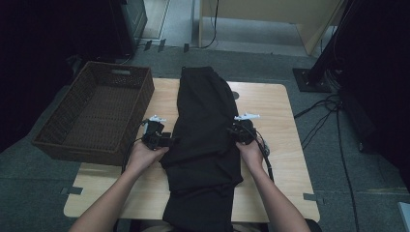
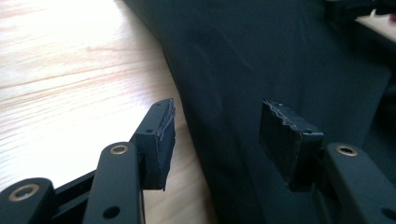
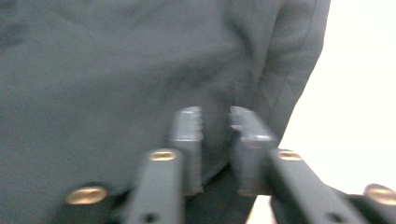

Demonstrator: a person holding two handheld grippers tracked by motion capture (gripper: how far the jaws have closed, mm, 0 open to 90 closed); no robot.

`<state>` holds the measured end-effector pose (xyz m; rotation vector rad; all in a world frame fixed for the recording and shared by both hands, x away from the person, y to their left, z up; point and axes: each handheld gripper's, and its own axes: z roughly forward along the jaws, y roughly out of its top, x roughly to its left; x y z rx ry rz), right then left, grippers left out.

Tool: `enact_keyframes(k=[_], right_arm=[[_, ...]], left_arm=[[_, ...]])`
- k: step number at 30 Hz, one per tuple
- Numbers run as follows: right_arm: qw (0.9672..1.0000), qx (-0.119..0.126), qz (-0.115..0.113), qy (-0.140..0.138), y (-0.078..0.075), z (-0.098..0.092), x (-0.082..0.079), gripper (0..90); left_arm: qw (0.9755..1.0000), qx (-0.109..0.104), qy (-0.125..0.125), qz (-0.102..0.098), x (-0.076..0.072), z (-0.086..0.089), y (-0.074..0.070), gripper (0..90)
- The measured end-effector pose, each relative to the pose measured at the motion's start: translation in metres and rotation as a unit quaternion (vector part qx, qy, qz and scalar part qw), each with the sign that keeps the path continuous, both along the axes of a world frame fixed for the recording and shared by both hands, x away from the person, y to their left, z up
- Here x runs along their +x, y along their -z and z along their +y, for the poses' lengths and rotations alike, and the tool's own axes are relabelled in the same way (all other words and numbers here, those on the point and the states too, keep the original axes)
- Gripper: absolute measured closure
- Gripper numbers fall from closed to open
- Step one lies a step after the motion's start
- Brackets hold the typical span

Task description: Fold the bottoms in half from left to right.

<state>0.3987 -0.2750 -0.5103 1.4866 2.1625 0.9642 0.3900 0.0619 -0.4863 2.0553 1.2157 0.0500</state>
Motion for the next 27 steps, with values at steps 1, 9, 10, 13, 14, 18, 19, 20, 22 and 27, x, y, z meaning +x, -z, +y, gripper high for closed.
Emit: enact_keyframes(k=[1, 9, 10, 13, 14, 18, 19, 20, 22, 27], right_arm=[[1.0, -0.001, 0.003, 0.001, -0.001, -0.002, 0.0, 89.0], [0.9986, 0.051, 0.0, 0.011, -0.016, -0.021, -0.007, 74.1], [0.9986, 0.053, -0.003, 0.009, -0.017, -0.019, -0.013, 70.4], [0.9987, 0.05, -0.005, 0.006, -0.018, -0.012, -0.026, 60.3], [0.9989, 0.047, -0.005, 0.004, -0.017, -0.01, -0.03, 58.0], [0.9987, 0.048, 0.017, -0.006, -0.01, -0.004, -0.042, 58.8], [0.9986, 0.047, 0.02, -0.011, -0.008, -0.003, -0.043, 63.1], [0.9986, 0.044, 0.023, -0.015, -0.006, -0.001, -0.043, 67.5], [0.9982, 0.042, 0.032, -0.03, -0.003, 0.001, -0.041, 83.2], [0.998, 0.032, 0.04, -0.037, -0.005, 0.0, -0.033, 90.0]], left_arm=[[1.0, 0.002, 0.0, 0.002, 0.002, -0.001, 0.001, 48.1], [0.9999, 0.004, 0.003, 0.011, 0.005, -0.008, 0.003, 54.7], [0.9999, 0.007, 0.003, 0.008, 0.004, -0.009, 0.002, 53.3], [0.9996, 0.027, 0.011, 0.002, 0.002, -0.012, 0.001, 49.6], [0.9995, 0.028, 0.012, 0.003, 0.002, -0.012, 0.002, 49.2], [0.9997, 0.018, 0.015, 0.008, 0.003, -0.011, 0.006, 60.5], [0.9997, 0.014, 0.017, 0.011, 0.004, -0.011, 0.007, 64.2], [0.9997, 0.01, 0.018, 0.016, 0.004, -0.012, 0.008, 70.1], [0.9996, 0.014, 0.021, 0.015, 0.005, -0.014, 0.01, 82.5], [0.9994, 0.024, 0.023, -0.009, 0.005, -0.016, 0.006, 89.6]])
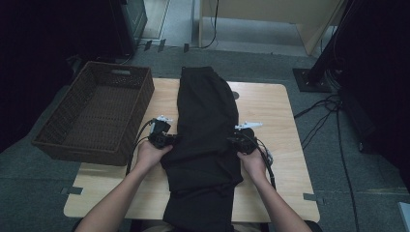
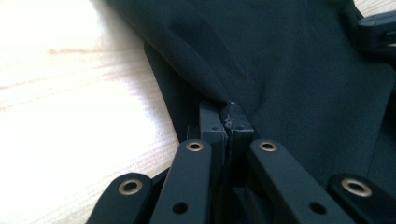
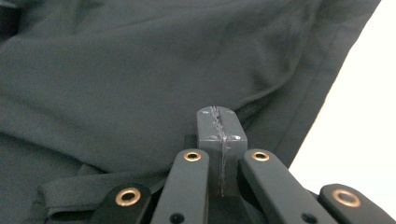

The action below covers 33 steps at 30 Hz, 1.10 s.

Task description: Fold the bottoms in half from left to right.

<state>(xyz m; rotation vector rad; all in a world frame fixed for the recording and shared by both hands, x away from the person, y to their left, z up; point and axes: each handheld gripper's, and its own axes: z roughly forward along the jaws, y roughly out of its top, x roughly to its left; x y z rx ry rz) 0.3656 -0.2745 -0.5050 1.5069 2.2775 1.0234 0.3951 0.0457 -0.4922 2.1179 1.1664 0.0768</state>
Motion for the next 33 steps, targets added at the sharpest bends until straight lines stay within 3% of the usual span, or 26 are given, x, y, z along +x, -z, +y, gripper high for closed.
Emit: enact_keyframes(k=[3, 7, 8, 10, 12, 15, 18, 22, 24, 26, 30, 33], right_arm=[[1.0, -0.002, -0.005, 0.007, -0.007, -0.008, 0.006, 90.0], [0.9991, 0.007, -0.039, 0.012, -0.022, -0.02, 0.01, 90.0], [0.9987, 0.001, -0.048, 0.014, -0.024, -0.022, 0.012, 90.0], [0.9971, -0.043, -0.058, 0.024, -0.022, -0.027, 0.014, 89.3], [0.9954, -0.065, -0.055, 0.045, -0.017, -0.03, 0.014, 79.1], [0.9964, -0.024, -0.069, 0.043, -0.02, -0.032, 0.001, 77.6], [0.9959, 0.012, -0.082, 0.035, -0.028, -0.027, -0.015, 76.9], [0.9961, 0.048, -0.074, 0.004, -0.026, -0.014, -0.037, 81.9], [0.9965, 0.058, -0.059, -0.013, -0.019, -0.006, -0.046, 83.5], [0.9972, 0.05, -0.051, -0.022, -0.011, 0.0, -0.053, 83.7], [0.999, 0.007, -0.04, -0.018, 0.001, -0.004, -0.057, 83.8], [0.9994, -0.017, -0.03, -0.007, 0.005, -0.016, -0.059, 83.8]], left_arm=[[0.9999, 0.0, -0.004, -0.01, 0.0, 0.0, -0.004, 89.1], [0.9999, 0.008, -0.006, -0.012, 0.001, 0.0, -0.003, 83.9], [0.9999, 0.007, -0.004, -0.008, 0.001, 0.0, -0.002, 82.9], [0.9999, 0.01, -0.005, -0.004, 0.001, -0.001, -0.001, 80.5], [0.9999, 0.012, -0.004, -0.006, 0.0, -0.002, -0.002, 76.2], [0.9999, 0.002, -0.005, -0.012, -0.002, -0.003, -0.006, 66.7], [0.9998, 0.008, -0.004, -0.017, -0.004, -0.004, -0.009, 57.0], [0.9999, 0.012, 0.0, -0.002, -0.006, -0.004, -0.004, 49.5], [1.0, 0.007, -0.001, 0.006, -0.006, -0.004, 0.001, 49.6], [0.9999, -0.002, 0.001, 0.014, -0.007, -0.004, 0.003, 53.7], [0.9997, 0.001, 0.011, 0.02, -0.007, -0.004, 0.006, 77.6], [0.9998, 0.004, 0.012, 0.018, -0.007, -0.003, 0.006, 88.1]])
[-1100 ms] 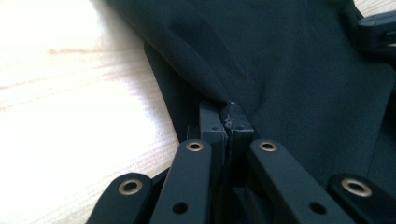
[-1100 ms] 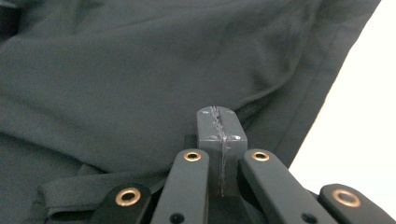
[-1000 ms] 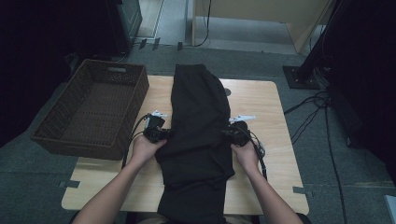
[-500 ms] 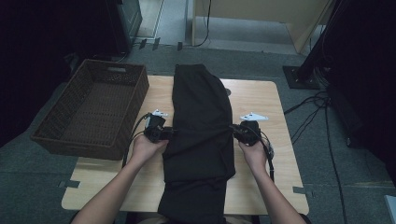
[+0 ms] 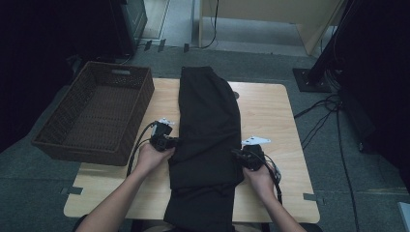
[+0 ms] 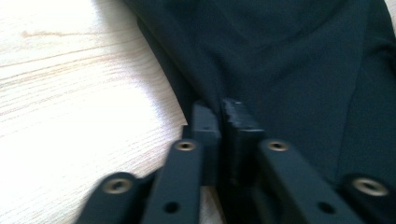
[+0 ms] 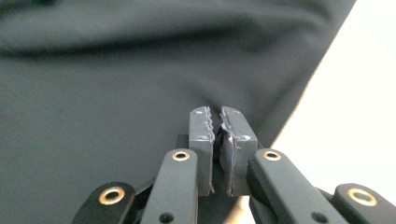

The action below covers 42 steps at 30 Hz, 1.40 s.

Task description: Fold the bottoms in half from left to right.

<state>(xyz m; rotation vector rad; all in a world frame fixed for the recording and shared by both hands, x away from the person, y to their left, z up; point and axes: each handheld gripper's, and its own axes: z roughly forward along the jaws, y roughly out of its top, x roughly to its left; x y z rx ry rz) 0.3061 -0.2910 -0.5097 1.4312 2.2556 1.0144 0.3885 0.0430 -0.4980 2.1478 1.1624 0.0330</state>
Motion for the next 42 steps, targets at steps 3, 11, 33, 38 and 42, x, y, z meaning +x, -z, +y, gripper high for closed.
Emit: enact_keyframes(k=[3, 11, 33, 38, 42], right_arm=[[0.9997, -0.021, -0.003, 0.01, 0.0, -0.01, -0.001, 83.5], [0.9985, -0.013, -0.04, 0.034, -0.009, -0.023, 0.008, 69.7], [0.9969, -0.001, -0.055, 0.056, 0.01, 0.002, 0.1, 83.5], [0.9987, 0.012, -0.018, 0.046, 0.005, -0.006, 0.078, 87.2], [0.9995, 0.024, 0.003, 0.021, 0.003, -0.009, 0.044, 87.2]], left_arm=[[1.0, 0.001, 0.0, -0.005, 0.0, 0.0, 0.0, 89.2], [0.9993, -0.003, -0.02, -0.03, 0.003, 0.001, -0.009, 58.5], [0.9991, -0.028, -0.034, 0.0, 0.041, -0.011, 0.005, 88.0], [0.9996, -0.026, -0.007, -0.006, 0.02, -0.003, 0.001, 88.9], [0.9997, -0.017, 0.015, 0.002, -0.006, 0.003, -0.002, 88.6]])
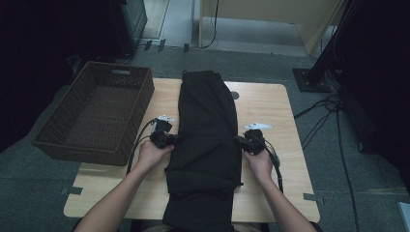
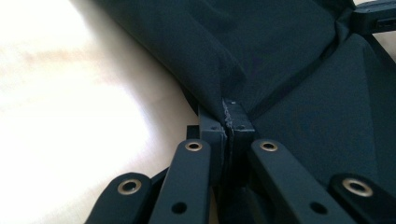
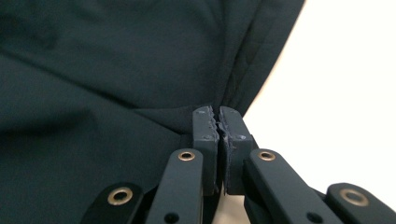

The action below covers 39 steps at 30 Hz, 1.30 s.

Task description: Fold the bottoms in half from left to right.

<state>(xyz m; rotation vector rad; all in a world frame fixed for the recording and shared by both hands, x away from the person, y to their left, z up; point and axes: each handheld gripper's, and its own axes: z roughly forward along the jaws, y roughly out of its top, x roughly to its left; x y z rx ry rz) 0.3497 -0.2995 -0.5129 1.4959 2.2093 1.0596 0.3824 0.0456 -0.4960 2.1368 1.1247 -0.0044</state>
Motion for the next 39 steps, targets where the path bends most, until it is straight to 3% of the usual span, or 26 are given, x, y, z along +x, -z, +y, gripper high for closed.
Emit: enact_keyframes(k=[5, 6, 8, 9, 12, 15, 20, 23, 27, 29, 31, 32, 33, 36, 39], right_arm=[[0.9988, 0.004, 0.02, -0.045, -0.004, 0.002, -0.046, 85.2], [0.9984, 0.005, 0.021, -0.052, -0.005, 0.002, -0.051, 81.2], [0.9983, 0.003, -0.002, -0.057, -0.007, 0.0, -0.057, 67.2], [0.9985, 0.007, -0.012, -0.053, -0.009, -0.002, -0.056, 63.8], [0.9984, 0.019, -0.044, -0.03, -0.013, -0.009, -0.044, 56.6], [0.998, 0.014, -0.058, -0.017, -0.015, -0.008, -0.023, 53.1], [0.9984, 0.009, -0.055, -0.002, -0.014, 0.0, 0.015, 47.8], [0.9983, 0.006, -0.058, 0.006, -0.013, 0.007, 0.034, 47.0], [0.9989, -0.012, -0.043, 0.011, -0.005, 0.014, 0.053, 51.9], [0.999, -0.016, -0.039, 0.012, -0.001, 0.016, 0.057, 61.9], [0.999, -0.016, -0.039, 0.012, 0.0, 0.016, 0.058, 66.9], [0.9993, -0.005, -0.034, 0.012, -0.001, 0.015, 0.057, 80.8], [0.9994, -0.004, -0.031, 0.011, -0.001, 0.015, 0.057, 84.7], [0.9998, -0.006, -0.018, 0.007, -0.004, 0.016, 0.054, 87.3], [0.9999, 0.007, -0.005, 0.005, -0.005, 0.015, 0.049, 87.4]], left_arm=[[0.9993, 0.008, 0.031, 0.02, -0.037, 0.008, -0.002, 86.7], [0.999, 0.014, 0.038, 0.02, -0.042, 0.009, -0.003, 82.9], [0.9993, 0.008, 0.034, 0.015, -0.044, 0.012, -0.007, 63.4], [0.9997, 0.003, 0.025, 0.002, -0.042, 0.013, -0.009, 54.8], [0.9999, -0.014, 0.005, -0.005, -0.027, 0.014, -0.014, 45.1], [0.9998, -0.018, -0.007, -0.009, -0.007, 0.009, -0.014, 43.9], [0.9991, -0.029, -0.021, -0.023, 0.024, 0.0, -0.015, 43.5], [0.9994, -0.019, -0.025, -0.011, 0.04, -0.007, -0.011, 43.4], [0.9996, 0.004, -0.027, -0.009, 0.048, -0.015, 0.0, 45.9], [0.9996, 0.005, -0.029, -0.004, 0.05, -0.015, 0.004, 48.7], [0.9995, 0.002, -0.031, -0.005, 0.05, -0.015, 0.005, 56.9], [0.9994, -0.003, -0.033, -0.001, 0.049, -0.013, 0.006, 64.9], [0.9995, -0.004, -0.032, 0.002, 0.049, -0.013, 0.006, 71.1], [0.9997, 0.002, -0.025, 0.001, 0.046, -0.011, 0.006, 87.8], [0.9999, 0.003, -0.016, -0.002, 0.038, -0.009, 0.004, 90.0]])
